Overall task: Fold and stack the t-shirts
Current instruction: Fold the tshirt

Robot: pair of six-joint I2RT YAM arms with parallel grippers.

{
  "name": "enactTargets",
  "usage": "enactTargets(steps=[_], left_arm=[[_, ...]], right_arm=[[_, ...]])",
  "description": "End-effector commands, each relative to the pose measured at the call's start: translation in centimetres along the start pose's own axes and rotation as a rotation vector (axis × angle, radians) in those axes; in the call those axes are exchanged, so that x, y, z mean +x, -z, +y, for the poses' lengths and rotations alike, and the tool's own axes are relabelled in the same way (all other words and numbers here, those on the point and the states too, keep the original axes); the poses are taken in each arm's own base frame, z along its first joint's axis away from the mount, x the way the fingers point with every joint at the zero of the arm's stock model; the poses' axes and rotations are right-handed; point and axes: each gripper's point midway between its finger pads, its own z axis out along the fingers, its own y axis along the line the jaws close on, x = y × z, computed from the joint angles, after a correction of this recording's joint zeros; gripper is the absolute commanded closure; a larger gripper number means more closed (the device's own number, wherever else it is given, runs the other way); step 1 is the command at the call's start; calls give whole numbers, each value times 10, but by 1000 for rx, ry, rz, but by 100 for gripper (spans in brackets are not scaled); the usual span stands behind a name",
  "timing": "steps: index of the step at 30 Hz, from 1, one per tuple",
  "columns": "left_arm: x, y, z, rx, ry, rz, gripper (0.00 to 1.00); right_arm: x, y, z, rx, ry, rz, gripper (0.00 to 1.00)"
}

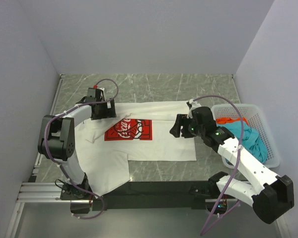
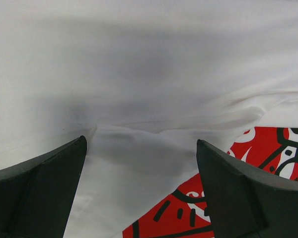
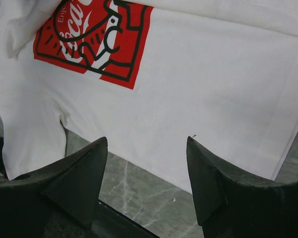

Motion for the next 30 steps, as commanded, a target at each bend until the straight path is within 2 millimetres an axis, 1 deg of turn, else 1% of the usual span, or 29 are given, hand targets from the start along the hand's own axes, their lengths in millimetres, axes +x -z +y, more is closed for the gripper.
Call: enactTargets(steps=[1, 2, 3, 5, 6, 8, 9, 11, 12, 14, 15, 16, 18, 19, 20, 22, 24, 25, 26, 28, 29, 30], left_arm=[[-20, -2, -7, 27, -36, -69, 3], [-17, -5, -7, 24, -37, -56, 3], [-21, -5, -9, 29, -36, -56, 5], [-15, -7, -12, 43, -30, -25, 10], [-14, -6, -16, 49, -33, -21, 16], [-9, -1, -22, 52, -45, -14, 26], [-4, 0, -23, 50, -51, -8, 34], [0, 5, -27, 51, -56, -5, 47], [1, 7, -26, 42, -52, -3, 58], [3, 14, -26, 40, -40, -3, 64], [3, 15, -27, 38, -36, -5, 71], [1, 22, -30, 44, -30, -15, 75], [6, 26, -31, 41, -24, -11, 82], [4, 32, -34, 47, -9, -21, 86], [10, 33, -35, 52, -3, -8, 89], [16, 40, -41, 66, 14, -3, 91], [30, 43, -44, 64, 21, 27, 94], [32, 48, -47, 70, 45, 23, 95], [42, 48, -48, 73, 52, 40, 95], [49, 56, -57, 96, 84, 43, 95], [60, 57, -57, 100, 91, 63, 95], [65, 59, -62, 106, 94, 66, 95]], right_arm=[[-3, 6, 9, -52, 27, -39, 28], [-1, 6, 7, -49, 29, -36, 28], [0, 8, 7, -48, 31, -38, 28], [1, 9, 5, -38, 33, -39, 28], [1, 10, 4, -36, 34, -41, 28], [0, 10, 2, -25, 31, -47, 28], [0, 11, 3, -26, 31, -50, 28], [-1, 11, 3, -28, 28, -54, 28], [-2, 12, 4, -30, 27, -57, 29], [-1, 12, 4, -30, 27, -53, 28], [-2, 13, 4, -28, 28, -56, 28], [-1, 13, 3, -27, 29, -55, 28], [0, 13, 3, -27, 29, -55, 28], [1, 14, 3, -27, 27, -55, 28], [1, 14, 2, -26, 23, -55, 28], [0, 15, 4, -30, 22, -60, 28], [-1, 16, 5, -35, 20, -64, 28], [0, 17, 5, -38, 20, -63, 28], [-1, 18, 5, -39, 18, -68, 29], [0, 18, 6, -42, 18, -68, 29], [0, 18, 6, -43, 16, -69, 29], [0, 19, 6, -44, 16, -70, 29]])
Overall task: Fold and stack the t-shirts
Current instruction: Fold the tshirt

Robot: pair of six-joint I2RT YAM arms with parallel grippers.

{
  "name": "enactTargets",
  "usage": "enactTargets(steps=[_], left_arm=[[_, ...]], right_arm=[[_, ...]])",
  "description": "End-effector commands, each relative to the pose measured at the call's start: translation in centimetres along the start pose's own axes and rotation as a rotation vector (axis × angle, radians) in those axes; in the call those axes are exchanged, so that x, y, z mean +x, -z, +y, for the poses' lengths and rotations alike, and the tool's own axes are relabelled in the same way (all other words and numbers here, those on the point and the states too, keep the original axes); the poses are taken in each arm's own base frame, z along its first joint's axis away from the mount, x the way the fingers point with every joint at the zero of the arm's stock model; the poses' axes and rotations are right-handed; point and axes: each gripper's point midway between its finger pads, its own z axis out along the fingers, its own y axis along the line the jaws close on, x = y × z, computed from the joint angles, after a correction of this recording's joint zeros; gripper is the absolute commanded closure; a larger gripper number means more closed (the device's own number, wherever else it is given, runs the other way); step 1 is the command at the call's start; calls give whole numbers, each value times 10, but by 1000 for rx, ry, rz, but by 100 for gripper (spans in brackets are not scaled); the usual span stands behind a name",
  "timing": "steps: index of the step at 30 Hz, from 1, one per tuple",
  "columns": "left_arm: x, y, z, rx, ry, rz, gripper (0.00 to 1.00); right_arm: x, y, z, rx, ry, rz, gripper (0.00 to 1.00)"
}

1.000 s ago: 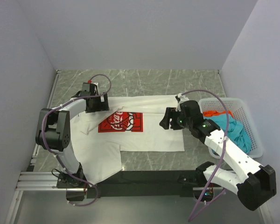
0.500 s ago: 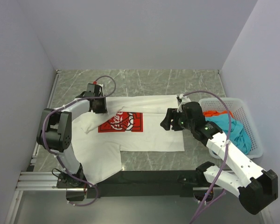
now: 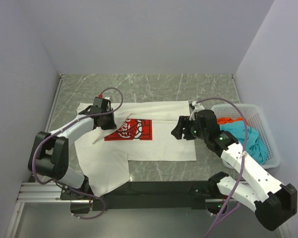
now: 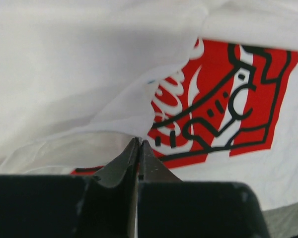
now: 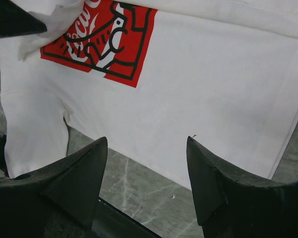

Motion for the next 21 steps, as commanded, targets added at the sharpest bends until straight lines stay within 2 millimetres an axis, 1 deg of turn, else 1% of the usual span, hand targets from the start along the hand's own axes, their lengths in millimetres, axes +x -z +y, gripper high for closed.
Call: enactTargets(steps=[1, 2, 4, 5, 6, 10, 11, 12, 13, 14, 15, 16, 17, 18, 19, 21], left_arm=[[15, 15, -17, 45, 73, 10, 94], [24, 16, -18, 49, 78, 25, 94], [32, 19, -29, 76, 93, 27, 93], [44, 19, -31, 87, 98, 52, 93], [50, 20, -35, 96, 111, 64, 92], [76, 20, -32, 76, 149, 109, 86], [86, 19, -27, 62, 162, 133, 80], [91, 21, -29, 73, 176, 148, 75], [98, 21, -27, 71, 185, 161, 70], [101, 22, -29, 81, 192, 163, 61], [100, 28, -40, 122, 195, 157, 56], [101, 32, -44, 138, 196, 154, 51], [97, 36, -47, 145, 199, 139, 44], [93, 44, -49, 149, 215, 116, 43], [84, 48, -48, 134, 223, 80, 43], [66, 58, -42, 99, 238, 3, 44]], right_arm=[[-2, 4, 4, -17, 0, -25, 29], [-3, 4, 4, -20, -1, -27, 29], [-1, 4, 4, -21, -2, -25, 29], [0, 4, 4, -19, -4, -22, 29], [1, 3, 4, -21, -6, -18, 29], [3, 3, 4, -25, -7, -13, 29], [3, 2, 2, -16, -9, -11, 28], [4, 1, 2, -12, -9, -7, 27], [5, 0, 0, -7, -10, -3, 20], [5, -1, 0, -5, -10, 0, 12], [6, -2, 0, -5, -11, 3, 12], [5, -3, 0, -9, -14, 0, 11], [5, -3, 1, -11, -14, -4, 10], [4, -4, 1, -12, -18, -7, 9], [1, -4, 2, -18, -15, -16, 9], [-2, -5, 3, -15, -15, -27, 8]])
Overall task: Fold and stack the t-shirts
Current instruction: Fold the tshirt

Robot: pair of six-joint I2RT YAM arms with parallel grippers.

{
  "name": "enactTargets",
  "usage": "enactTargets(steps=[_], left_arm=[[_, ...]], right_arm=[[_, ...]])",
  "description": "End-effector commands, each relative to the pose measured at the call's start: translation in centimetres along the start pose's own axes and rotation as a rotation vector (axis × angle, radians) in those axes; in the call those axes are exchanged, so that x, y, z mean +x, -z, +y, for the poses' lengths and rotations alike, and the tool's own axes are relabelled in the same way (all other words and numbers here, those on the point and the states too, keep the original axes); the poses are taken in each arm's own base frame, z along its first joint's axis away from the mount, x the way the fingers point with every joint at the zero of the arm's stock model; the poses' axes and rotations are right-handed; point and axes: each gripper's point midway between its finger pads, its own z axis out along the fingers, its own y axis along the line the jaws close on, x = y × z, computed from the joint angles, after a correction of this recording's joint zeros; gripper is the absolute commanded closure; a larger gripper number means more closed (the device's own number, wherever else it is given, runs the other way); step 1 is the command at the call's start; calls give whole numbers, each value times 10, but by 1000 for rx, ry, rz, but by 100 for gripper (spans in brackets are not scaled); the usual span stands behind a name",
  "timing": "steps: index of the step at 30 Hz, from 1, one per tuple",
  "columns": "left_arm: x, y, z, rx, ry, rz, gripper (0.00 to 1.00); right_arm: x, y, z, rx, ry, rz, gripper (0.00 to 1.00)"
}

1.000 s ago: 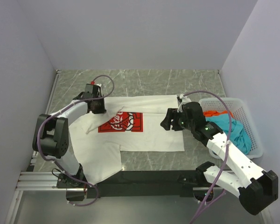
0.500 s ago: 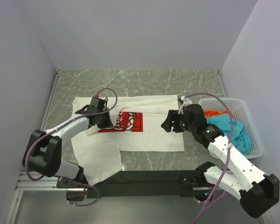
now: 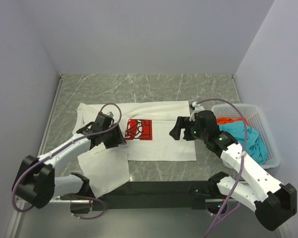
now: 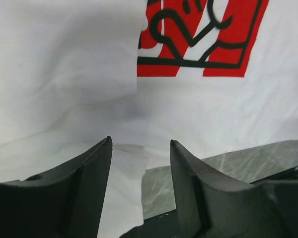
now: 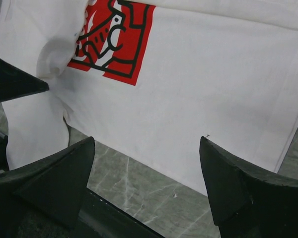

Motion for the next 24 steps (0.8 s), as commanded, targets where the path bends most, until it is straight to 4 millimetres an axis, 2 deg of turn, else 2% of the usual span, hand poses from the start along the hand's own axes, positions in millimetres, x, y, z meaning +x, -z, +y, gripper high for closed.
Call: enactTargets(steps=[1, 2, 3, 5, 6, 7, 8, 9, 11, 12, 14, 15, 16, 17, 18, 20, 21, 22, 24], left_arm=[[-43, 29, -10, -24, 51, -178, 45], [-49, 33, -8, -36, 61, -188, 46], [-63, 36, 5, -83, 81, -226, 46], [-85, 42, 16, -118, 107, -271, 45], [-100, 44, 36, -160, 146, -298, 45], [-112, 46, 44, -179, 168, -323, 46], [-130, 52, 64, -217, 219, -367, 46], [-137, 50, 75, -244, 226, -371, 46], [-162, 55, 87, -260, 253, -430, 46], [-170, 52, 98, -278, 269, -431, 46], [-193, 56, 113, -293, 304, -473, 46], [-202, 50, 126, -310, 323, -478, 47], [-215, 51, 128, -307, 326, -498, 48], [-223, 51, 137, -314, 345, -509, 49], [-229, 40, 143, -312, 347, -497, 49], [-249, 38, 148, -309, 356, -513, 50], [-252, 29, 160, -326, 368, -492, 50], [-267, 31, 158, -315, 359, -512, 51], [-281, 24, 165, -331, 334, -507, 51]], right_arm=[[-13, -3, 4, -6, 4, -51, 8], [-16, -3, 3, 8, 2, -58, 7], [-23, -4, 2, 29, -16, -66, 7], [-30, -8, -2, 64, -21, -71, 7], [-34, -10, -4, 80, -22, -72, 7], [-41, -15, -5, 102, -24, -71, 7], [-48, -17, -14, 151, -32, -92, 7], [-57, -23, -18, 174, -54, -102, 7], [-67, -29, -24, 174, -93, -103, 6], [-80, -37, -37, 195, -136, -113, 6], [-88, -46, -48, 206, -183, -98, 6], [-105, -47, -58, 222, -224, -123, 6], [-102, -62, -68, 236, -242, -84, 8], [-107, -67, -73, 243, -251, -82, 10], [-117, -77, -83, 264, -266, -87, 12], [-127, -87, -94, 283, -288, -90, 15], [-141, -90, -96, 283, -304, -114, 15], [-140, -101, -112, 307, -329, -98, 16], [-148, -117, -127, 330, -358, -94, 19]])
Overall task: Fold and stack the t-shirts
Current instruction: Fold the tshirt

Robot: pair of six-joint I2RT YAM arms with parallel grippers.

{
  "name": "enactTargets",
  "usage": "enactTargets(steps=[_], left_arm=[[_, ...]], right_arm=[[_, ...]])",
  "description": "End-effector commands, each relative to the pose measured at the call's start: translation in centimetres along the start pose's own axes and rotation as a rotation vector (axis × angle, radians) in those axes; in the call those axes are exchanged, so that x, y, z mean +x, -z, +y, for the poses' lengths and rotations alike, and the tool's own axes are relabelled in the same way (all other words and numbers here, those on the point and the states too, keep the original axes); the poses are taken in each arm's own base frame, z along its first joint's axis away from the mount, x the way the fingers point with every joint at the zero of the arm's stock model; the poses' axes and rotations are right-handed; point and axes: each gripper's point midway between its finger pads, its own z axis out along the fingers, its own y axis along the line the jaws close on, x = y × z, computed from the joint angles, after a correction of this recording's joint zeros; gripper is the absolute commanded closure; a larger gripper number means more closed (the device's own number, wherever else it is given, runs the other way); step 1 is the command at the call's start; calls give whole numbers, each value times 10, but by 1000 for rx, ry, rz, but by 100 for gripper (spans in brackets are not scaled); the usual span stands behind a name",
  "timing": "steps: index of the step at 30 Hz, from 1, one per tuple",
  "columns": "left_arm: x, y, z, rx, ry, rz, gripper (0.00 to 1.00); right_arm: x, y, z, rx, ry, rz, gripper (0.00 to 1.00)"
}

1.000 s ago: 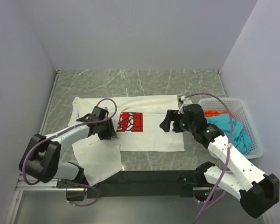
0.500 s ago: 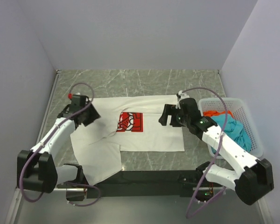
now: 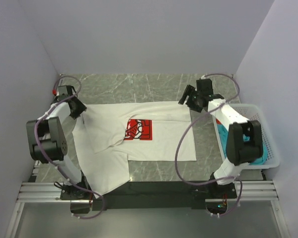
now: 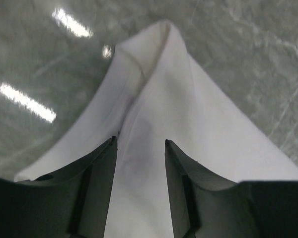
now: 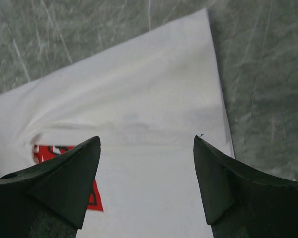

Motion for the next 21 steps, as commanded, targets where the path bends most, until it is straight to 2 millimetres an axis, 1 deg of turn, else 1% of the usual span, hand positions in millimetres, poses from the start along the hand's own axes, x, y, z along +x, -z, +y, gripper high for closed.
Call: enactTargets(steps=[1, 2, 3, 4, 5, 6, 7, 8, 9, 11, 12, 15, 18, 19, 21], left_arm=[[-44, -9, -22, 51, -53, -90, 52], [-43, -18, -20, 40, -70, -79, 52], [-50, -20, -23, 48, -72, -89, 53], [-52, -22, -26, 55, -74, -89, 55], [-51, -29, -24, 55, -80, -79, 55], [-54, -31, -26, 59, -84, -85, 56], [-55, -34, -26, 57, -89, -84, 56], [-51, -41, -23, 45, -106, -70, 56], [-54, -42, -24, 42, -113, -78, 56], [-53, -49, -20, 26, -132, -73, 57], [-56, -50, -22, 27, -136, -79, 57], [-56, -55, -24, 33, -143, -71, 58], [-51, -63, -21, 25, -149, -48, 59], [-48, -65, -20, 21, -151, -38, 63], [-44, -65, -18, 18, -149, -31, 66]], right_arm=[[-40, -20, 0, -4, -60, -55, 22], [-42, -27, -3, 6, -66, -44, 22], [-45, -40, -5, 23, -69, -23, 22], [-48, -45, -9, 35, -73, -17, 22], [-57, -49, -6, 38, -72, -27, 22], [-51, -61, -14, 68, -80, 0, 22], [-52, -67, -18, 84, -83, 1, 22], [-59, -70, -17, 89, -87, -9, 23], [-56, -78, -22, 107, -94, 4, 24], [-62, -82, -25, 115, -104, -5, 24], [-59, -88, -29, 131, -108, 7, 24], [-61, -96, -35, 150, -115, 10, 26], [-60, -103, -40, 160, -125, 20, 26], [-59, -104, -41, 164, -128, 24, 26], [-59, -107, -43, 166, -129, 26, 26]])
